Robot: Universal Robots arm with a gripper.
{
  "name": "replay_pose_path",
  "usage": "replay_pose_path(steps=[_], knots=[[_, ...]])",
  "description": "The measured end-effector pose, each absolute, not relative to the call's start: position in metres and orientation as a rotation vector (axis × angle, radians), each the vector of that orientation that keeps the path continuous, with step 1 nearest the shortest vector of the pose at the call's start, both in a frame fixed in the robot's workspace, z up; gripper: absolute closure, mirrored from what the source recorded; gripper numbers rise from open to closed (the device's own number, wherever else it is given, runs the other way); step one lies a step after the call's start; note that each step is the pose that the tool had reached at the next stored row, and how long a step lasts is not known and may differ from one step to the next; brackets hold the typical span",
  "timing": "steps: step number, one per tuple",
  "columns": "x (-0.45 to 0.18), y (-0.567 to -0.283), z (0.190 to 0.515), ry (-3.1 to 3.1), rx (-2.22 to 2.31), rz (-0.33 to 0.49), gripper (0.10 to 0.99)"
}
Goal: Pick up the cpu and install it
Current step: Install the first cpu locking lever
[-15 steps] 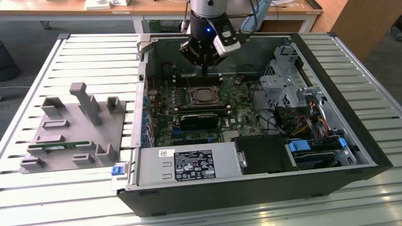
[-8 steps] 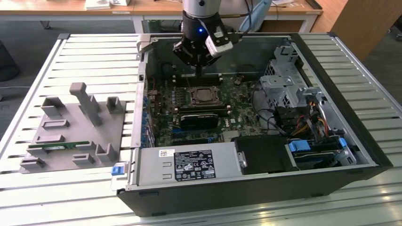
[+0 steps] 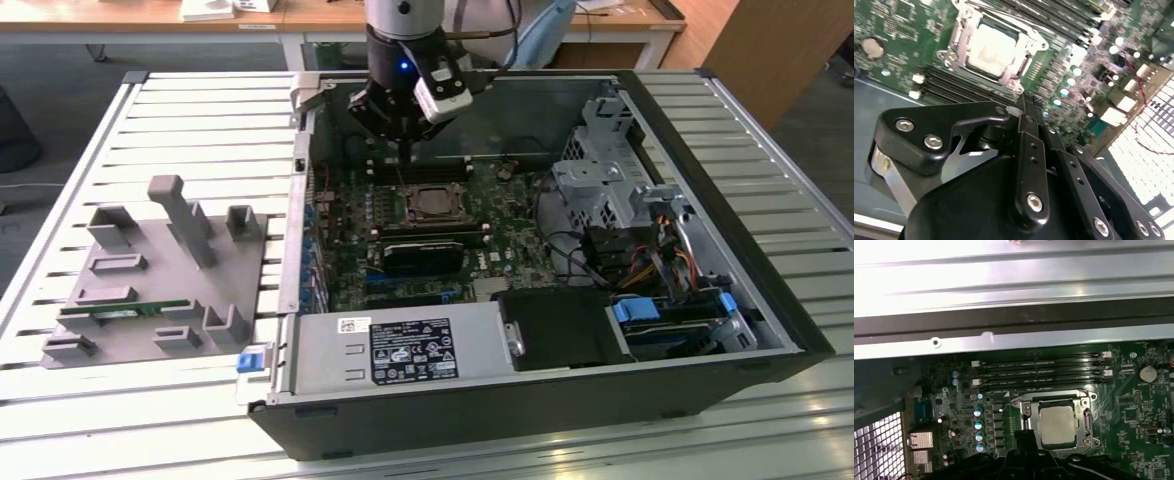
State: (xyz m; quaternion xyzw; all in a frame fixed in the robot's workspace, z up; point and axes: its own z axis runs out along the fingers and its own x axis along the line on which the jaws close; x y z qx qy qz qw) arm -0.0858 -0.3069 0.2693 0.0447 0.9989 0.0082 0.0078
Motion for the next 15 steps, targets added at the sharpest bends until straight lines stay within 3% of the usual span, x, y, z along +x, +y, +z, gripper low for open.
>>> replay_pose_path(steps=[15], knots=[[-0.109,-0.301,0.264,3.123,0.14,0.025,0.98]])
